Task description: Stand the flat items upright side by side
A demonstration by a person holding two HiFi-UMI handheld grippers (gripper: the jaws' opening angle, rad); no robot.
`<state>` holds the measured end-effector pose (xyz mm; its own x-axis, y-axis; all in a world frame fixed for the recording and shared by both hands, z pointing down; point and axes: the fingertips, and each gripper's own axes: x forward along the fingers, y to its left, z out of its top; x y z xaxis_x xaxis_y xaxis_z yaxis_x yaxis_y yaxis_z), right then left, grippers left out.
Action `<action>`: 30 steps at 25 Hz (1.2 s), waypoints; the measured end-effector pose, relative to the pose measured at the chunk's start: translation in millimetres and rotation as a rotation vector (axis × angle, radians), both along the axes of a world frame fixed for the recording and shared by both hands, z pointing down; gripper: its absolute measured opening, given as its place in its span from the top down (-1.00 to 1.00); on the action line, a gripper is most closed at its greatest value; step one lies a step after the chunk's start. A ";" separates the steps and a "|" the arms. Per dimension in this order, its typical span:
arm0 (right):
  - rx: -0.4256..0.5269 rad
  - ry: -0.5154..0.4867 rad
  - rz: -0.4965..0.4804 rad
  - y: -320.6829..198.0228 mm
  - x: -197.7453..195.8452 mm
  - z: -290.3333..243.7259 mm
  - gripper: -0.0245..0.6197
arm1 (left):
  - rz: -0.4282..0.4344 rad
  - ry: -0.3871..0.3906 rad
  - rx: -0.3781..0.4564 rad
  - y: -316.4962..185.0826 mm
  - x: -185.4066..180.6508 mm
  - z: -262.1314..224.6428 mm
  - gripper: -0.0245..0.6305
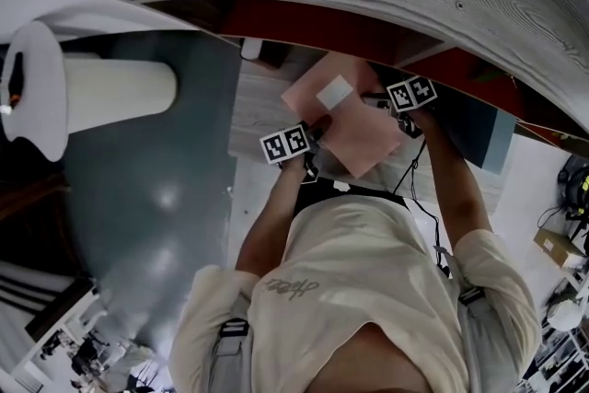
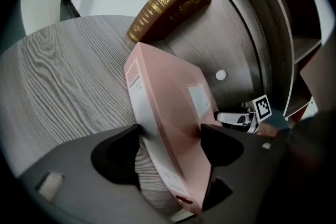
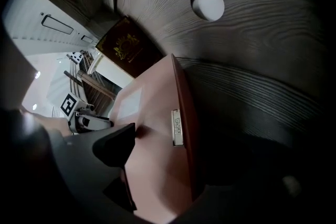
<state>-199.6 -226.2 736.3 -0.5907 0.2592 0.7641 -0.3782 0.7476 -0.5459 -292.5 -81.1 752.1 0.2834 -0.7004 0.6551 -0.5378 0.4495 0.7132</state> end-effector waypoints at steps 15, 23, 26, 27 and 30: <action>0.167 -0.091 0.040 19.9 23.3 -34.1 -0.09 | 0.148 -0.168 0.124 -6.4 -13.2 -40.2 -0.17; 0.285 -0.194 0.083 38.9 39.0 -76.4 -0.09 | 0.218 -0.318 0.277 -2.2 -11.3 -96.7 -0.09; 0.327 -0.204 0.073 45.9 48.9 -83.6 -0.07 | 0.232 -0.363 0.348 1.5 -7.8 -115.9 -0.07; 0.344 -0.206 0.069 48.1 51.7 -86.4 -0.07 | 0.236 -0.371 0.372 3.3 -6.4 -121.5 -0.05; 0.402 -0.227 0.060 55.0 56.3 -100.1 -0.06 | 0.258 -0.392 0.438 9.9 -1.5 -137.6 -0.01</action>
<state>-143.2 -171.2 636.2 -0.7592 -0.0706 0.6470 -0.3318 0.8971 -0.2916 -294.0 -71.2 614.5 0.2760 -0.8678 0.4133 -0.8478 -0.0172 0.5300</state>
